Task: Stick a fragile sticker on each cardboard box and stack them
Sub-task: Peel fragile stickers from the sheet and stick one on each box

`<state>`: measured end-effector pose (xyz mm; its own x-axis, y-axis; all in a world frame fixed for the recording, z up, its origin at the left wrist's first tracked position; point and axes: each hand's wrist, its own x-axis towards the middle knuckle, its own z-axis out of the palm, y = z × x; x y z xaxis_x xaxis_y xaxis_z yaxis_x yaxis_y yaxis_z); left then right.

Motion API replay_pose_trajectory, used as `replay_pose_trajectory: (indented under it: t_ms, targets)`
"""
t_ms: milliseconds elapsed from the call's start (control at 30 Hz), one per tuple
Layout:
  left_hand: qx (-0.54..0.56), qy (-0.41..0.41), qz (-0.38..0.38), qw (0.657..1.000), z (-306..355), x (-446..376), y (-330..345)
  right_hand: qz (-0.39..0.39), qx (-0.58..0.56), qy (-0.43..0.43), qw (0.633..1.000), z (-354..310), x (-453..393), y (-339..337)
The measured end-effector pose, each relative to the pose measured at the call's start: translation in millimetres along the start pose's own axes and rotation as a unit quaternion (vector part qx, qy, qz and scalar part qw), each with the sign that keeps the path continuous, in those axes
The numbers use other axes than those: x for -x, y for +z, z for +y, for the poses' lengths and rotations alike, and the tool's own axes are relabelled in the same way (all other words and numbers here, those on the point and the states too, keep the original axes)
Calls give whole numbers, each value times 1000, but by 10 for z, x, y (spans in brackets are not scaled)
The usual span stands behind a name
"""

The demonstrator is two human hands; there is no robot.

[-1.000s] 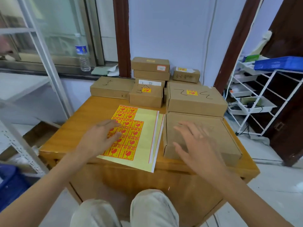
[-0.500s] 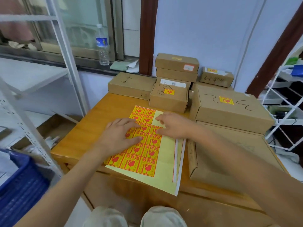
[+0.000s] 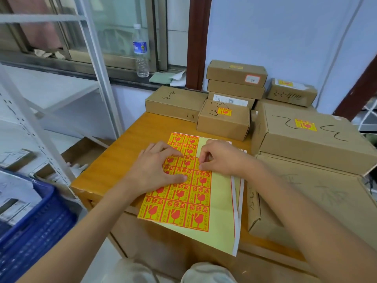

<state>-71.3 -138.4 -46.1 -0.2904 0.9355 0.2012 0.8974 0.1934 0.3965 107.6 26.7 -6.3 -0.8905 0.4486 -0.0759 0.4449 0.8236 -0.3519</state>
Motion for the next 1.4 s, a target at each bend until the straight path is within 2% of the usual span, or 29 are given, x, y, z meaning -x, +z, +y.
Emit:
replay_pose_trajectory:
  t_ms: [167,267,333,433,567,767,933,1100,1167,1267,1400]
  targets:
    - [-2,4,17,1000,-21,14,-4,10,3,-30,999,10,-2,54]
    - [-51,34,29,998,-18,25,47,-35,-56,-32,997,-41,36,63]
    - [-55,44,7,997,-19,21,73,-58,-80,-34,995,-68,53,68]
    - [-58,39,-19,997,-27,10,80,-57,-86,-32,994,-86,68,78]
    - [-63,43,-2,997,-10,27,73,-30,-48,-40,998,-127,123,68]
    - [-62,45,-4,997,9,44,72,-80,-77,-39,993,-164,148,51]
    - [-56,42,6,998,10,36,62,-57,-48,-57,996,-178,138,44]
    - [-57,49,6,997,5,43,58,-88,-95,-56,990,-198,127,52]
    - [-57,52,11,997,12,48,52,-81,-77,-60,992,-206,131,58]
    - [-63,55,15,996,8,48,38,-27,-21,-55,998,-145,108,38]
    - [-72,69,42,994,35,77,16,-28,20,-45,998,-108,96,16]
